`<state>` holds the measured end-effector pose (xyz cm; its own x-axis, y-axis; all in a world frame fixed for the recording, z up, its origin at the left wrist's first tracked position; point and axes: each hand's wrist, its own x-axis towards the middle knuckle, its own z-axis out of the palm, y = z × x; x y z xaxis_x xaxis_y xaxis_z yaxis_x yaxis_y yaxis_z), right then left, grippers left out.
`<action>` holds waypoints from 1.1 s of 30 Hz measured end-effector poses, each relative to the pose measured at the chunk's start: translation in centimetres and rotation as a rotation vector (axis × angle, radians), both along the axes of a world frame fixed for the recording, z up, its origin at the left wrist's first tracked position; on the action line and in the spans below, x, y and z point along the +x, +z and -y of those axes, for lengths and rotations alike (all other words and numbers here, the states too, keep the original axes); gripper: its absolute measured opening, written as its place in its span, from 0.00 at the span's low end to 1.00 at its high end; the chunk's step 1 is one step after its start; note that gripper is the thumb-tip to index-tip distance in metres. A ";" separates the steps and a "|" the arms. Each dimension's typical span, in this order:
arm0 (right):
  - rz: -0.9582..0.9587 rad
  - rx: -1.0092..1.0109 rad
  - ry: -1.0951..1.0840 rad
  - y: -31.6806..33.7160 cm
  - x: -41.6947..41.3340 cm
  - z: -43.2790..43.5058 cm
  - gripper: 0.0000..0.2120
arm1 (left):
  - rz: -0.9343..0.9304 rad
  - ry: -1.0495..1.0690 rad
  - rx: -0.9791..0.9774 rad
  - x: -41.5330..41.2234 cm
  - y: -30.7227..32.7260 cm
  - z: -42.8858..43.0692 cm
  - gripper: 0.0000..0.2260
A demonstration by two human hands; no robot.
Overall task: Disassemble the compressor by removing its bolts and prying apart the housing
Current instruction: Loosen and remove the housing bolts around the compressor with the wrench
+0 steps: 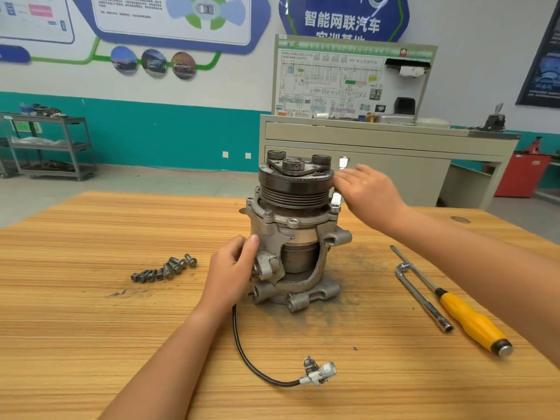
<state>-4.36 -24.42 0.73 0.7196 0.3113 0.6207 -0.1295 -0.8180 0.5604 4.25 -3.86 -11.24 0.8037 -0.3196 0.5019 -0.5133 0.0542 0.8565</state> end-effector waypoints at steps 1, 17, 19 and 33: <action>0.001 0.038 0.014 -0.1 -0.1 0.0 0.13 | -0.003 -0.009 0.000 -0.1 0.0 0.0 0.17; -0.330 0.474 -0.480 0.2 -7.6 -3.1 0.11 | 0.004 0.009 0.019 -0.6 0.3 -0.1 0.17; -0.366 0.435 -0.504 0.5 -7.2 -3.9 0.11 | 0.005 0.010 0.021 -0.6 0.3 -0.1 0.17; -0.550 -0.060 -0.682 3.2 -6.3 -7.0 0.06 | 0.008 -0.026 0.120 -0.3 0.7 -0.5 0.16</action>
<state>-10.65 -17.46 3.93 0.9530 -0.2748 0.1278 -0.2785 -0.6282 0.7265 3.92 -3.34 -10.57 0.7908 -0.3980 0.4650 -0.5197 -0.0353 0.8536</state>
